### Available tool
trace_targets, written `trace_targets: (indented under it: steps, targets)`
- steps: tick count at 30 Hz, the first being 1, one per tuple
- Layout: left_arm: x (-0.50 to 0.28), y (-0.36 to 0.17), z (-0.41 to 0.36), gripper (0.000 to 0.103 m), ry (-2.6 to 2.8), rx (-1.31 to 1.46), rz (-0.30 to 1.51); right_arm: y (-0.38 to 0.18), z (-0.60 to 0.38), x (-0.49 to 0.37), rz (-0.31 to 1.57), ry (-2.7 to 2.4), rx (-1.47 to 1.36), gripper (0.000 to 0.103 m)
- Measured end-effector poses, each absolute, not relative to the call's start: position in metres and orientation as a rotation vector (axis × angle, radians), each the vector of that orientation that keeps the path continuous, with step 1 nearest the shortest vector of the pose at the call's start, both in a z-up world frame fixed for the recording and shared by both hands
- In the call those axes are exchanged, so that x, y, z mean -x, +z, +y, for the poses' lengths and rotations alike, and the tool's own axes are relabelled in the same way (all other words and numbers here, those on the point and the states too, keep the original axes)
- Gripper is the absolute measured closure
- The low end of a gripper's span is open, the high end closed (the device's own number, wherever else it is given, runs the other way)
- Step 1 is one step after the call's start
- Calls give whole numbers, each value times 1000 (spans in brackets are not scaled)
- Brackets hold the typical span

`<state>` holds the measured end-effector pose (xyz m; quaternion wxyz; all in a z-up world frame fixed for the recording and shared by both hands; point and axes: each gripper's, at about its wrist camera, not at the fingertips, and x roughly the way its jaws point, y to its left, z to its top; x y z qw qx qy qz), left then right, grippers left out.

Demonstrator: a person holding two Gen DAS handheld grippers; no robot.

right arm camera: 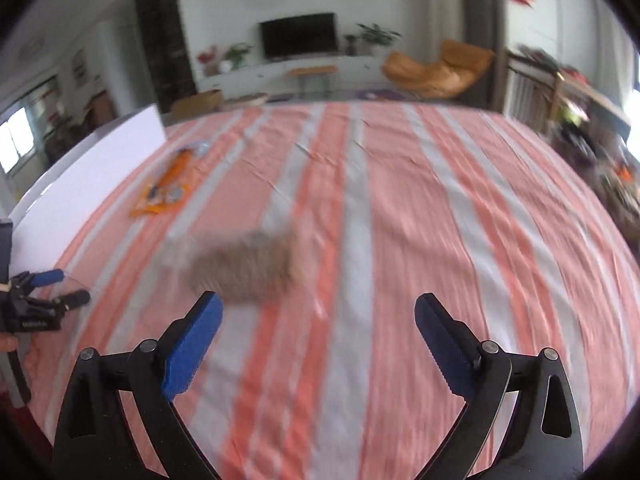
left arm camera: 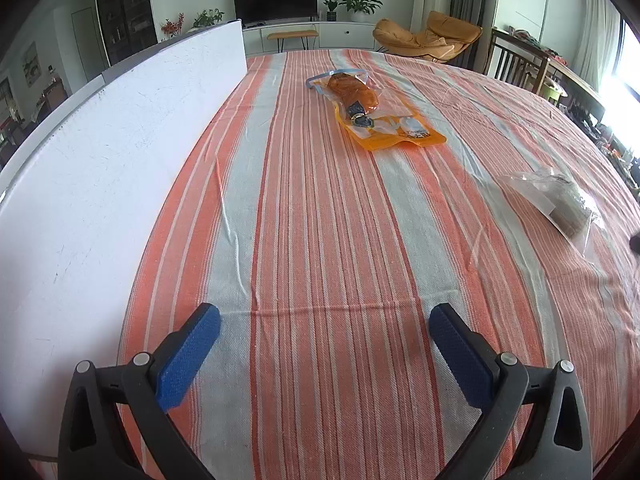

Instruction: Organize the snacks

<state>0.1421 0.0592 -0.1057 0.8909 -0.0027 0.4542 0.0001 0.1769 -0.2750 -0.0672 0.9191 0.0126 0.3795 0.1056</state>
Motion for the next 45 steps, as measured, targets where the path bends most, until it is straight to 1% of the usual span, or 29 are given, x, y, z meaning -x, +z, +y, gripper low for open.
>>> trace_targets:
  steps: [3,6,7,8,11,17,20,24,28,33,38,39,40,42,43,44,45]
  targets:
    - [-142,-106,59,0,0,5,943,-86,-294,-168,836,154,-75,5]
    - [-142,-106,59,0,0,5,944,-89,-309,-170,875,109,-126,5]
    - [-142,-105,59,0,1,5,944,-89,-308,-174,879,97,-108,4]
    - [-142,-105,59,0,5,8,944,-91,-306,-178,895,91,-81,0]
    - [-140,-105,58,0,30,21,944,-95,-287,-185,925,48,40,1]
    - [-143,-105,54,0,125,78,974,-94,-286,-182,924,76,34,0]
    - [-165,-95,50,0,47,139,1035,-94,-286,-182,925,76,34,0]
    - [-220,-56,47,0,-41,185,1019,-94,-285,-182,925,76,34,0]
    - [-291,-30,43,0,-54,135,999,-94,-285,-182,925,76,34,0]
    - [-360,-50,36,0,-14,197,1087,-94,-285,-182,925,76,34,0]
    - [-406,-90,26,0,213,85,1154,-93,-285,-182,925,77,34,0]
    - [-410,-100,30,0,229,115,1179,-94,-285,-182,925,76,34,0]
    - [-408,-102,37,0,233,178,1136,-94,-285,-182,925,76,34,0]
    - [-403,-104,41,0,255,160,1101,-94,-285,-182,925,76,34,0]
    - [-399,-104,41,4,233,145,1089,-94,-285,-182,926,76,34,0]
    - [-392,-102,40,23,198,123,1056,-94,-285,-182,925,76,34,0]
    - [-383,-98,38,28,177,79,1029,-93,-285,-182,925,76,34,0]
